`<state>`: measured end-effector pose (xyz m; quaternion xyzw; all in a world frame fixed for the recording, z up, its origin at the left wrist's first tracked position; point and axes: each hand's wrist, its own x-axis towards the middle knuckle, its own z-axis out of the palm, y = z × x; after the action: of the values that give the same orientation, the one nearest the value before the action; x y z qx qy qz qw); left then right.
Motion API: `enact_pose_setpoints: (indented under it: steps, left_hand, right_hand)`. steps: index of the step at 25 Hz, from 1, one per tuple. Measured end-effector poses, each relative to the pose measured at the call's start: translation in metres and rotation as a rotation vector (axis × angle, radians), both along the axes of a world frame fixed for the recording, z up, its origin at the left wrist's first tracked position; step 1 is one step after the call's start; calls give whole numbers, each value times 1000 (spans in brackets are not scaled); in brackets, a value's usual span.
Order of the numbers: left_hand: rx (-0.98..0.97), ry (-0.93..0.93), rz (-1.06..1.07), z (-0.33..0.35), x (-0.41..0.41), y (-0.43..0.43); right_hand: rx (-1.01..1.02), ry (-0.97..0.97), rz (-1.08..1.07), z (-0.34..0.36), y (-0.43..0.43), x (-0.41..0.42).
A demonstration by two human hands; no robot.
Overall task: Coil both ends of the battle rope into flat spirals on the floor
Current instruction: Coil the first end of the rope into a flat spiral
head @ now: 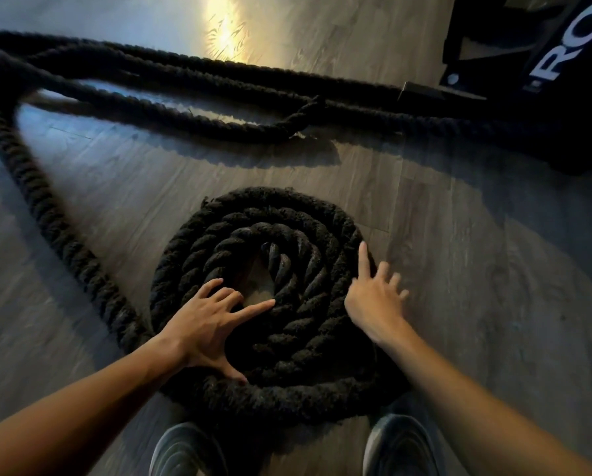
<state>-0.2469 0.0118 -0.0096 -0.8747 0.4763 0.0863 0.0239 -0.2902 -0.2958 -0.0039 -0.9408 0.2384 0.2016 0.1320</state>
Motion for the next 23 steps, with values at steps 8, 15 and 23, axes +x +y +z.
enact_pose_setpoints:
  steps: [8,15,23]
  left_hand:
    - [11,66,208,5,-25,-25]
    - [7,84,544,9,-36,-69]
    - [-223,154,1041,5,73,42]
  right_hand:
    - [1,-330,-140,-17,39,-72]
    - [3,-400,96,-23,-1,11]
    - [58,-415,-206,-34,69,-61]
